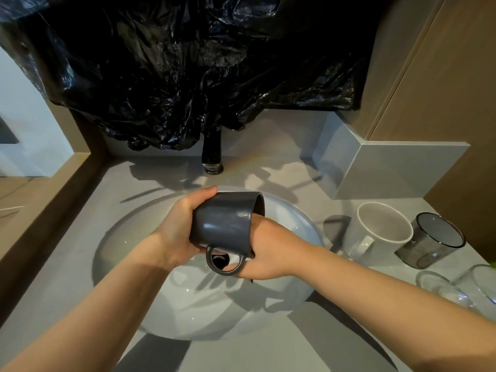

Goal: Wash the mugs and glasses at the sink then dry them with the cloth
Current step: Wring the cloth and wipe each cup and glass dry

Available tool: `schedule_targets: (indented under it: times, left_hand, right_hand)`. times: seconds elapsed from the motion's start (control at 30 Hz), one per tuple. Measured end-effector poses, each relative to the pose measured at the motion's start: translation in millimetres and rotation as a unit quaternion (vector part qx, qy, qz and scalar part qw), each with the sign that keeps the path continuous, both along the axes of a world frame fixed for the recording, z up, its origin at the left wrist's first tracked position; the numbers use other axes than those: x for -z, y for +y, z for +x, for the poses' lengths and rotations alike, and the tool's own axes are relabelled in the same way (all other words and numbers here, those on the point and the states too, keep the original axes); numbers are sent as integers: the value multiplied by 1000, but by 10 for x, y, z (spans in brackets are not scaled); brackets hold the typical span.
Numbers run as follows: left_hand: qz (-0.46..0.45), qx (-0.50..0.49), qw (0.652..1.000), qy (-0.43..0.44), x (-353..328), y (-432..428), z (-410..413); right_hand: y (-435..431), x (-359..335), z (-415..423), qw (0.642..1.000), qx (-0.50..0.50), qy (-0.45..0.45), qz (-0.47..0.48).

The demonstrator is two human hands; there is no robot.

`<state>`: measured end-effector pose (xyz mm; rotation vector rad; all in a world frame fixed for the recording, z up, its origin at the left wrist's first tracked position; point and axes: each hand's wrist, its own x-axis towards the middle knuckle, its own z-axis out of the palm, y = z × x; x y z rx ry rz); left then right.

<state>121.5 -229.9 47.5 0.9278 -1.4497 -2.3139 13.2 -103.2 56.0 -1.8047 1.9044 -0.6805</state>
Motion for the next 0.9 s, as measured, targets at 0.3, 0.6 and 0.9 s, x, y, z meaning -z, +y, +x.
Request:
schedule_targets:
  times: [0.3,0.6,0.9]
  left_hand:
    - [-126,-14,990,67,-28,118,-74]
    - [-228,57,969,80,-83,-64,-21]
    - [18,20,999,38,-121,56,-191]
  right_hand:
    - [70,-136,22,865,107,-485,72]
    - [39,-310,71,843,184,-501,-70]
    - [-38,-210,124,986,160,-10,-42]
